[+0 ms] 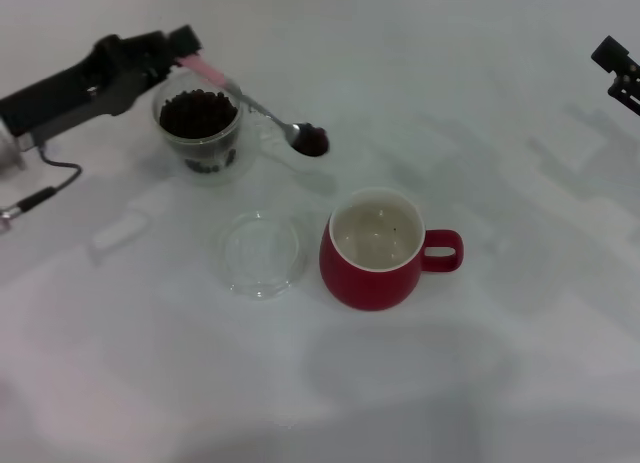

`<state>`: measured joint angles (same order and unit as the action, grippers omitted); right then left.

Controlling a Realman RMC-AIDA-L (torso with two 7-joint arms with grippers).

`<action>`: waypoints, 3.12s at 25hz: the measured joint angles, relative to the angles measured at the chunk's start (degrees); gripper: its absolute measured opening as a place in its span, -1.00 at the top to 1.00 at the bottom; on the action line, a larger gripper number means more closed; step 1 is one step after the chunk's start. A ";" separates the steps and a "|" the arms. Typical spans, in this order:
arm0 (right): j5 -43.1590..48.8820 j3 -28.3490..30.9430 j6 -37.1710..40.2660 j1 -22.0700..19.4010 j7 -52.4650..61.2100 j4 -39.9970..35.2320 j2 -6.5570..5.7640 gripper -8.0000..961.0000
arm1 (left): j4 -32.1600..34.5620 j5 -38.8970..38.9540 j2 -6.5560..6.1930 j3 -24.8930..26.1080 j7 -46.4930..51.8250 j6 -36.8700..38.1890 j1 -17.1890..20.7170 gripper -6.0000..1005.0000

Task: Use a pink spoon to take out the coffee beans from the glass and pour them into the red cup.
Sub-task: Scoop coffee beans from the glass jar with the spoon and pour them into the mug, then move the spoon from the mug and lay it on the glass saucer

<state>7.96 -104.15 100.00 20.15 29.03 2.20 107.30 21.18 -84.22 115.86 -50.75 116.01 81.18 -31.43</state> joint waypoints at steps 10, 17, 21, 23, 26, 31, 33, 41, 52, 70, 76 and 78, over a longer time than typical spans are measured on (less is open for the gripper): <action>0.16 -0.08 0.42 -0.45 -0.11 0.00 0.01 -0.63 | 0.72 -0.86 1.32 -5.45 -0.33 0.24 -2.20 0.73; 0.21 -0.17 0.46 -1.01 -0.11 0.09 0.37 -0.63 | 4.32 -4.82 1.81 -6.71 -0.71 0.06 -3.08 0.73; 0.22 -0.17 0.53 -1.40 -0.16 0.02 0.48 -0.63 | 8.70 -9.24 2.35 -7.00 -0.67 -0.89 -3.28 0.73; 0.22 -0.16 0.55 -1.47 -0.18 0.00 0.52 -0.63 | 9.93 -10.85 2.47 -7.01 -0.58 -1.08 -3.84 0.73; 0.22 -0.17 0.57 -1.58 -0.19 0.00 0.53 -0.63 | 10.22 -11.53 2.50 -7.01 -0.57 -1.13 -4.28 0.73; 0.22 -0.18 0.62 -1.83 -0.20 0.00 0.63 -0.63 | 14.18 -17.34 2.70 -7.48 -1.38 -1.12 -7.33 0.73; 0.21 -0.16 0.62 -1.97 -0.20 0.00 0.68 -0.63 | 15.90 -18.03 2.81 -8.98 -1.41 -1.14 -7.82 0.73; 0.07 0.03 0.60 -2.13 -0.19 0.00 0.95 -0.63 | 23.21 -17.71 2.89 -13.40 -1.44 -1.16 -8.46 0.73; -0.29 0.18 0.39 -2.13 -0.10 0.00 1.07 -0.63 | 26.87 -12.35 2.16 -12.35 -2.07 -0.34 -4.53 0.73; -4.06 1.05 0.08 -2.14 1.23 -0.08 1.71 -0.63 | 23.28 -8.11 -0.81 -9.66 -5.43 0.12 8.76 0.73; -4.06 1.06 1.01 -2.88 1.96 -0.09 1.89 -0.63 | 18.29 -8.24 -0.68 -9.28 -7.96 -0.97 9.01 0.73; -4.06 1.06 1.34 -3.18 2.03 -0.07 1.89 -0.63 | 17.01 -8.24 -0.56 -9.26 -8.52 -1.66 8.96 0.73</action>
<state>3.90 -103.09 101.35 16.96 31.05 2.12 109.19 38.19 -92.46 115.30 -60.01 107.49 79.52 -22.47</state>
